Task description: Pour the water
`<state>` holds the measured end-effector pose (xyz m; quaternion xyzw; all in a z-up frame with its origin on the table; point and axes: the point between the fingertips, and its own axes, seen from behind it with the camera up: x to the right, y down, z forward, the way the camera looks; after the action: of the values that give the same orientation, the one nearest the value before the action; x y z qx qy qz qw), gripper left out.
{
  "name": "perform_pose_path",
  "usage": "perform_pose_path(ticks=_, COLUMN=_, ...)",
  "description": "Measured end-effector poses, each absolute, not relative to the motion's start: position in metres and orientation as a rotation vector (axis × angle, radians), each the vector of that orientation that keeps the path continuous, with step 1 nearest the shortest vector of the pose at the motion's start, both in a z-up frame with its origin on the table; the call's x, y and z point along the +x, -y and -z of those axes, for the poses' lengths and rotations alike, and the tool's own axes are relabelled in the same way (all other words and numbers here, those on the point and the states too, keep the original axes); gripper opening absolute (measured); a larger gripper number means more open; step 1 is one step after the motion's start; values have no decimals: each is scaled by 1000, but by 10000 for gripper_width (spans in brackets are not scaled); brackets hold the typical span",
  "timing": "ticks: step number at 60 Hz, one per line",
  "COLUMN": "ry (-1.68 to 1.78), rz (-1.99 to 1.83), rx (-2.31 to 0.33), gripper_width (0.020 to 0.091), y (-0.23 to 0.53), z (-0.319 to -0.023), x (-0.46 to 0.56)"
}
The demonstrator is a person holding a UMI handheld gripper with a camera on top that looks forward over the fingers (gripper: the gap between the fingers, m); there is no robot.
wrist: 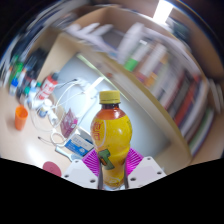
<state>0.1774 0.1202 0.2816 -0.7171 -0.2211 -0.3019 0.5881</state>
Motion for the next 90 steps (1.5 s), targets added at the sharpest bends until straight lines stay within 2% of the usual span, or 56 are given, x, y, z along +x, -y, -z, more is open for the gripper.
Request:
perform_pose_path(ticks=7, ry=978, rz=1017, rx=-1520, gripper_width=289, y=-172, z=-274, x=97)
perform_pose_path(ticks=16, ry=1437, rz=1346, rx=-1246, gripper_width=284, y=-218, z=-229, x=9)
perform_pose_path(ticks=21, ry=1617, rz=1530, rx=-1052, gripper_width=291, y=-228, z=-226, x=-17)
perform_pose_path(ticks=26, ry=1757, rz=1660, rx=-877, gripper_width=293, y=-238, z=-225, x=-38)
perform_pose_path(ticks=34, ry=1918, rz=1703, rx=-771, gripper_width=293, y=-237, z=-212, x=-56)
perform_pose_path(ticks=47, ry=1964, rz=1710, rx=-791, gripper_width=291, y=-235, z=-208, x=-56)
perform_pose_path(ticks=51, ry=1916, rz=1658, rx=-871, gripper_width=290, y=-237, z=-212, x=-54)
perform_pose_path(ticks=54, ry=1784, rz=1568, rx=-1044, gripper_width=290, y=-239, z=-220, x=-47)
perform_pose_path(ticks=57, ry=1557, rz=1415, rx=-1249, gripper_width=287, y=-240, z=-232, x=-38)
perform_pose_path(ticks=58, ry=1470, rz=1358, rx=-1315, gripper_width=329, y=-239, z=-236, x=-35)
perform_pose_path(ticks=59, ry=1396, rz=1293, rx=-1380, gripper_width=294, y=-239, z=-242, x=-32)
perform_pose_path(ticks=61, ry=1232, rz=1128, rx=-1485, gripper_width=304, y=-235, z=-246, x=-31)
perform_pose_path(ticks=62, ry=1152, rz=1036, rx=-1528, gripper_width=346, y=-233, z=-247, x=-32)
perform_pose_path(ticks=63, ry=1069, rz=947, rx=-1566, gripper_width=360, y=-230, z=-248, x=-31)
perform_pose_path(ticks=64, ry=984, rz=864, rx=-1597, gripper_width=325, y=-227, z=-250, x=-29)
perform_pose_path(ticks=66, ry=810, rz=702, rx=-1636, gripper_width=328, y=-221, z=-250, x=-28)
perform_pose_path(ticks=71, ry=478, rz=336, rx=-1689, gripper_width=362, y=-202, z=-251, x=-5)
perform_pose_path(ticks=72, ry=409, rz=281, rx=-1695, gripper_width=335, y=-197, z=-247, x=2)
perform_pose_path(ticks=73, ry=328, rz=234, rx=-1684, gripper_width=368, y=-193, z=-237, x=5)
perform_pose_path(ticks=79, ry=114, rz=1, rx=-1742, gripper_width=377, y=-180, z=-199, x=47)
perform_pose_path(ticks=82, ry=65, rz=-66, rx=-1776, gripper_width=375, y=-176, z=-170, x=62)
perform_pose_path(ticks=85, ry=1, rz=-89, rx=-1792, gripper_width=376, y=-163, z=-128, x=72)
perform_pose_path(ticks=90, ry=20, rz=-88, rx=-1816, gripper_width=378, y=-170, z=-106, x=94)
